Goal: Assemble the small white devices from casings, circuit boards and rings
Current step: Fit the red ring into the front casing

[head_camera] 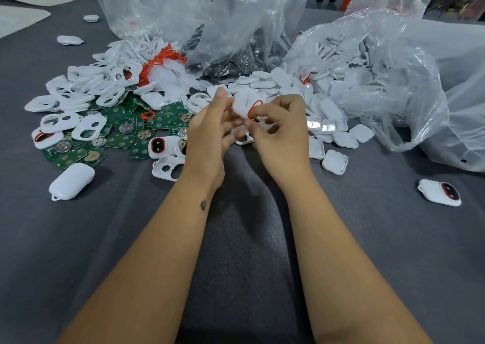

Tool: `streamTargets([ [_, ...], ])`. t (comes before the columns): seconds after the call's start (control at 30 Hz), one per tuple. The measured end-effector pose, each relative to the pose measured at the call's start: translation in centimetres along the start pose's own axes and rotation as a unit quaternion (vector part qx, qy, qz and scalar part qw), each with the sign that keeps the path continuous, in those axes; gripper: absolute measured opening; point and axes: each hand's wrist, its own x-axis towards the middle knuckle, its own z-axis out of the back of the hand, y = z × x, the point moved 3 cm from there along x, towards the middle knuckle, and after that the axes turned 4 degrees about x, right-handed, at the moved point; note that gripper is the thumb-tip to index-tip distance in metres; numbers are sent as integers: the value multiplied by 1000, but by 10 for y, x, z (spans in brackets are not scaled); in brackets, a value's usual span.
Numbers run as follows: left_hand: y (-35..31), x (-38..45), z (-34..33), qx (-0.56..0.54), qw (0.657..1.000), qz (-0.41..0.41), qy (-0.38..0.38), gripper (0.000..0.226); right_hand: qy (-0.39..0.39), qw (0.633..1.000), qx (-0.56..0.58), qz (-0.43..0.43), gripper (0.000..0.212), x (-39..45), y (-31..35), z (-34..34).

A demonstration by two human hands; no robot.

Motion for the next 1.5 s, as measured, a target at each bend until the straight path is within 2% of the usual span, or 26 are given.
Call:
streamTargets([
  [0.13,0,1,0,23,1000,-7,-17,20,19,998,-49,23,16,-1,1,-3],
  [0.27,1,2,2,99,992,-42,-61,17,19,998,5,-61,13,-1,-2,-2],
  [0.37,4,1,-1,192,977,-75,-58,12,32,993,-98,-65,13,0,-6,-1],
  [0.43,6,0,-3,236,967,-83,-39,12,29,990,-117,-74,17,2,-8,1],
  [0.57,6,-2,-5,244,966,-84,-7,7,18,990,17,-139,13,3,-11,3],
  [0.63,6,-2,-4,239,967,-87,-5,11,29,988,39,-148,10,3,-13,2],
  [0.9,9,-5,-3,265,961,-82,-6,16,83,988,37,-127,5,1,-13,2],
  [1.2,12,-3,-6,302,950,-78,-11,13,27,988,54,-140,9,-1,-12,-1],
  [1.37,16,-1,-4,263,962,-72,3,16,15,983,102,-153,11,-1,-13,0],
  [1.5,16,0,-3,246,966,-71,-17,17,21,989,62,-130,9,-2,-10,-2],
])
